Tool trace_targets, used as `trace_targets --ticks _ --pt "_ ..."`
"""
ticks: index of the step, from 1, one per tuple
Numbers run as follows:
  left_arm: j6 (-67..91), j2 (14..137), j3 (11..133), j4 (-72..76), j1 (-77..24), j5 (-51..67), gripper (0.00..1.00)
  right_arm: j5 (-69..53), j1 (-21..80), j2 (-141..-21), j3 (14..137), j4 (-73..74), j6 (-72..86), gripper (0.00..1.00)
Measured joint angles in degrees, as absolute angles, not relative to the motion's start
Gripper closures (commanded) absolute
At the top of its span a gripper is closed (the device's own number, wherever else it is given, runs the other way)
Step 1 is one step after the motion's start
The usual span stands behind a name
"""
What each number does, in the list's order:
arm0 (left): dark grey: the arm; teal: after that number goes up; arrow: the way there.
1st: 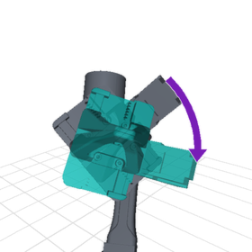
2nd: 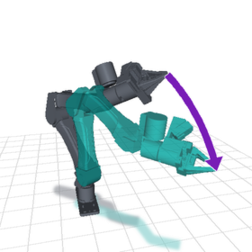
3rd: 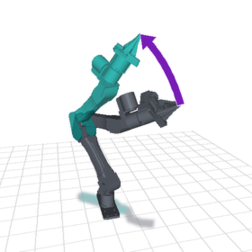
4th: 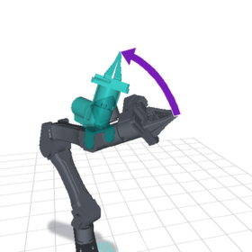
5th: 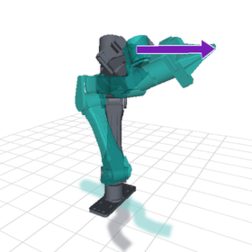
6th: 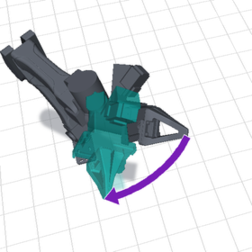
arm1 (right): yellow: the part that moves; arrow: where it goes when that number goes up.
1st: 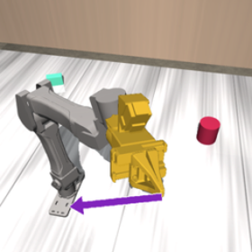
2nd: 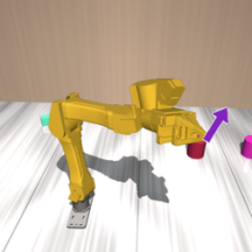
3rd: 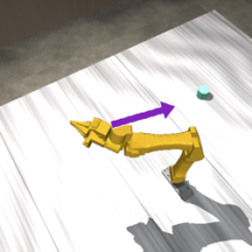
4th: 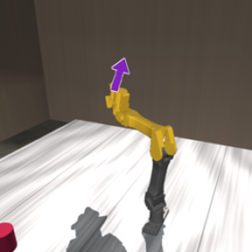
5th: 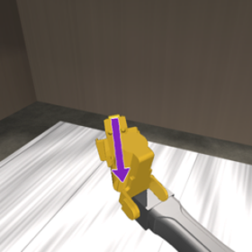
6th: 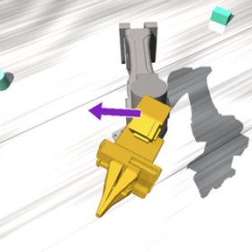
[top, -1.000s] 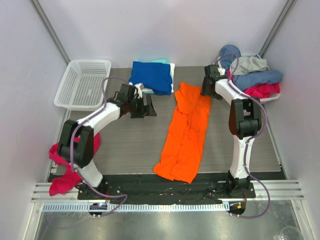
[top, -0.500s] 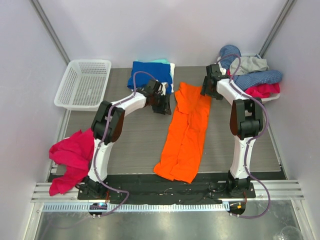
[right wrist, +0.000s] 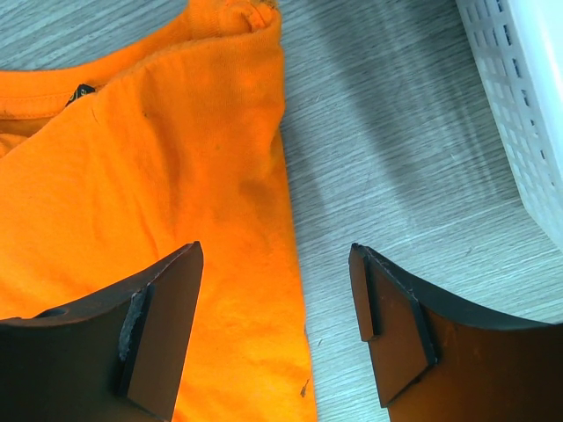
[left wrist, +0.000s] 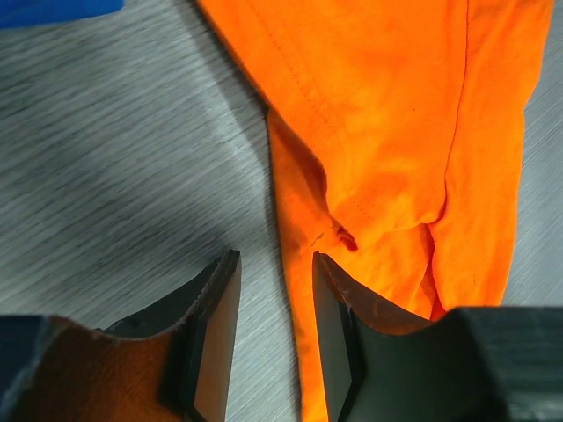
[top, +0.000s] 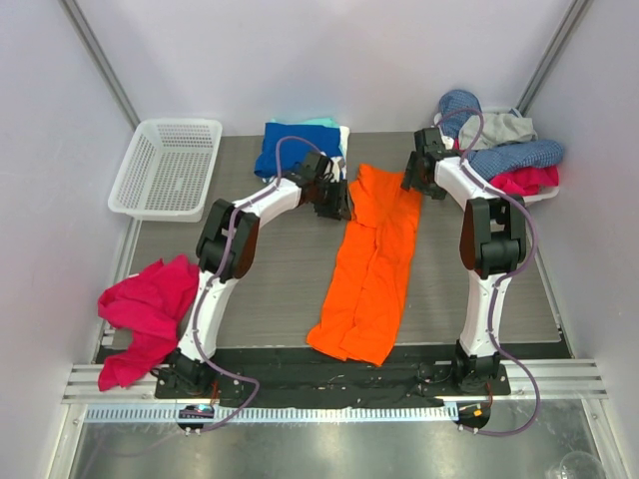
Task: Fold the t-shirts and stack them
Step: Fold the tshirt
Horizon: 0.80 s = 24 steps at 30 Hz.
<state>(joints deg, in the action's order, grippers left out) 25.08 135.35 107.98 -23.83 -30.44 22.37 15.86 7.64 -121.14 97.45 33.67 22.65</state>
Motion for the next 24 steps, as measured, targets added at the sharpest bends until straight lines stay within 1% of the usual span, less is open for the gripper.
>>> trace_targets --ticks 6,13,15,16,18,19,21,24 --pt "24.8 136.2 109.1 -24.0 -31.5 21.9 0.62 15.7 7.3 -121.1 97.4 33.7 22.7 0.25" --pt "24.8 137.8 111.3 -23.8 -32.9 21.6 0.63 15.5 7.0 -121.1 97.4 33.7 22.7 0.25" --pt "24.8 138.1 111.6 -23.6 -33.2 21.6 0.65 15.5 6.9 -121.1 97.4 33.7 22.7 0.25" --pt "24.7 138.1 111.7 -23.5 -33.4 21.6 0.74 15.5 6.9 -121.1 97.4 33.7 22.7 0.25" --pt "24.6 138.3 111.7 -23.4 -33.6 21.5 0.82 15.5 6.7 -121.1 97.4 33.7 22.7 0.25" --pt "24.6 138.5 111.8 -23.4 -33.7 21.5 0.9 15.4 6.6 -121.1 97.4 33.7 22.7 0.25" --pt "24.4 138.7 111.8 -23.4 -33.7 21.4 0.99 15.2 6.5 -121.1 97.4 33.7 22.7 0.25" --pt "24.3 138.8 111.8 -23.4 -33.8 21.5 1.0 14.9 6.5 -121.1 97.4 33.8 22.9 0.25"
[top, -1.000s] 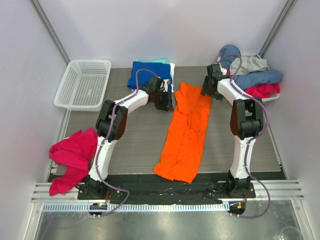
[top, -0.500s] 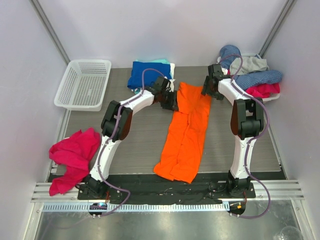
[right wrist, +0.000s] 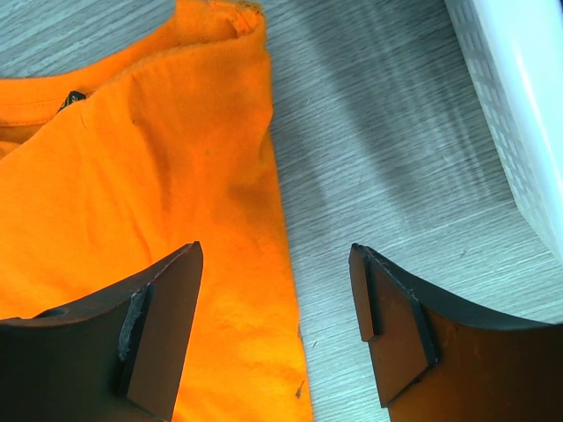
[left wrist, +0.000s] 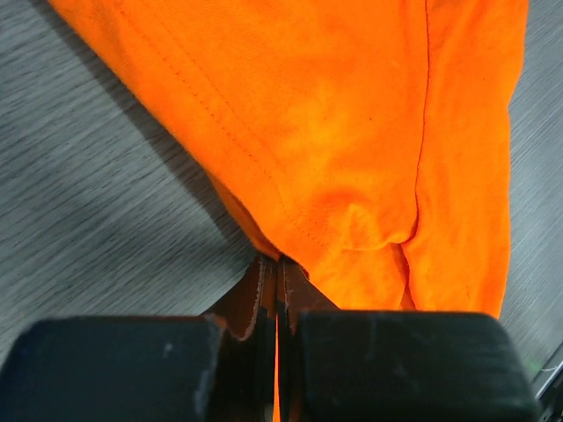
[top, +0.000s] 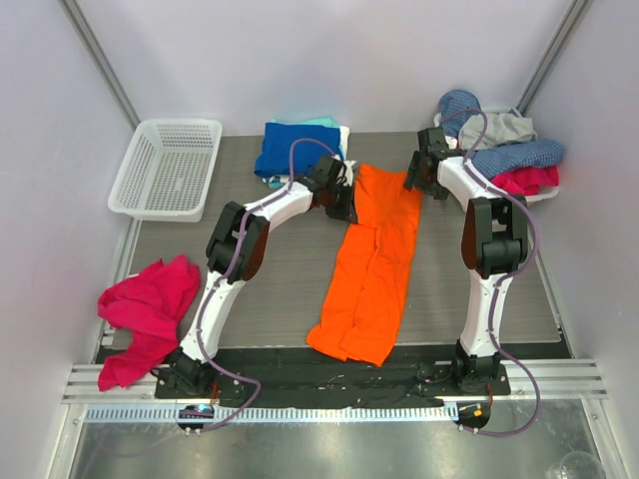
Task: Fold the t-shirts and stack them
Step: Fold the tshirt
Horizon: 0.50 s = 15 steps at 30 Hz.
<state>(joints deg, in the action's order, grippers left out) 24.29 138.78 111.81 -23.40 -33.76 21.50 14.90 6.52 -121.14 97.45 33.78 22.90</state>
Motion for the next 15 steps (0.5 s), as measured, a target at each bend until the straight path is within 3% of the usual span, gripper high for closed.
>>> trace_targets --ticks 15 --pt "23.8 138.4 110.7 -22.2 -33.8 21.6 1.0 11.8 6.5 -126.8 103.5 33.9 24.2 0.31"
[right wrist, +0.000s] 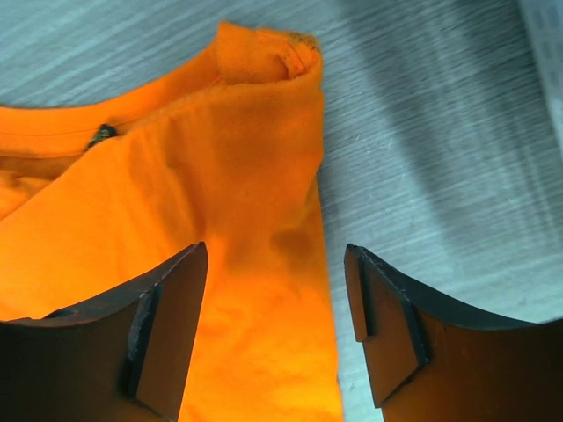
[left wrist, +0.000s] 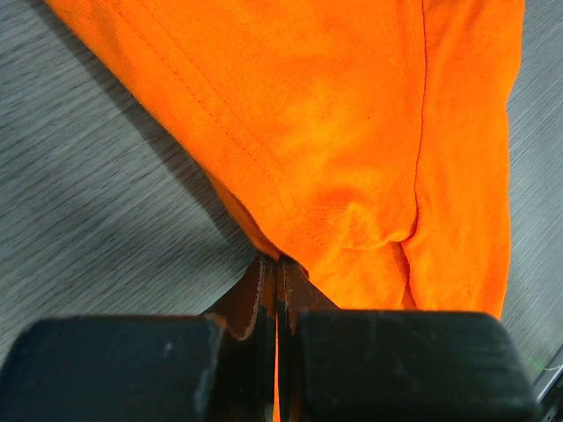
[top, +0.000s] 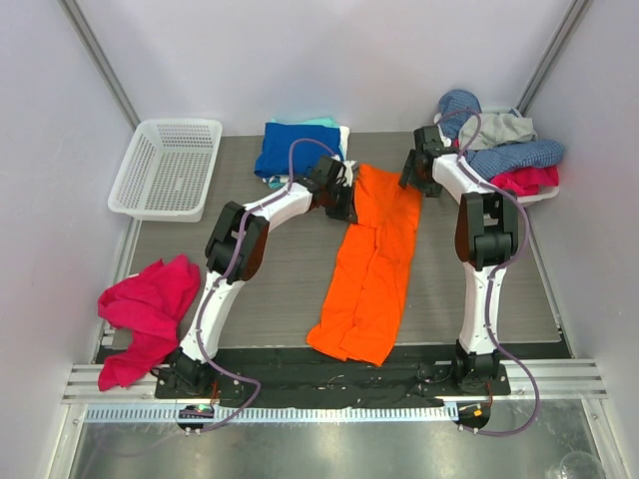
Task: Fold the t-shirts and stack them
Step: Fold the tshirt
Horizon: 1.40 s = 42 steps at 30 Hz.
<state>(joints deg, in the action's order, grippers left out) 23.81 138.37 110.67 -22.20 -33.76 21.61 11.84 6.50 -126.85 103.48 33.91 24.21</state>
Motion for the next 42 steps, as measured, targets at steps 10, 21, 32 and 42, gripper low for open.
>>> trace_targets --ticks 10,21,32,42 --pt "24.0 137.9 109.3 -20.6 -33.4 22.1 1.0 11.5 6.5 -129.6 103.7 34.1 25.5 0.62" --pt "24.0 137.7 108.9 -20.1 -33.1 22.5 1.0 12.8 6.5 -129.6 103.7 34.1 25.5 0.37" --pt "24.1 137.7 108.9 -20.0 -33.1 22.5 1.0 13.0 6.5 -129.2 103.7 34.1 25.1 0.5" --pt "24.2 137.7 108.8 -20.0 -32.9 22.6 1.0 13.0 6.3 -128.8 103.7 34.1 24.9 0.5"
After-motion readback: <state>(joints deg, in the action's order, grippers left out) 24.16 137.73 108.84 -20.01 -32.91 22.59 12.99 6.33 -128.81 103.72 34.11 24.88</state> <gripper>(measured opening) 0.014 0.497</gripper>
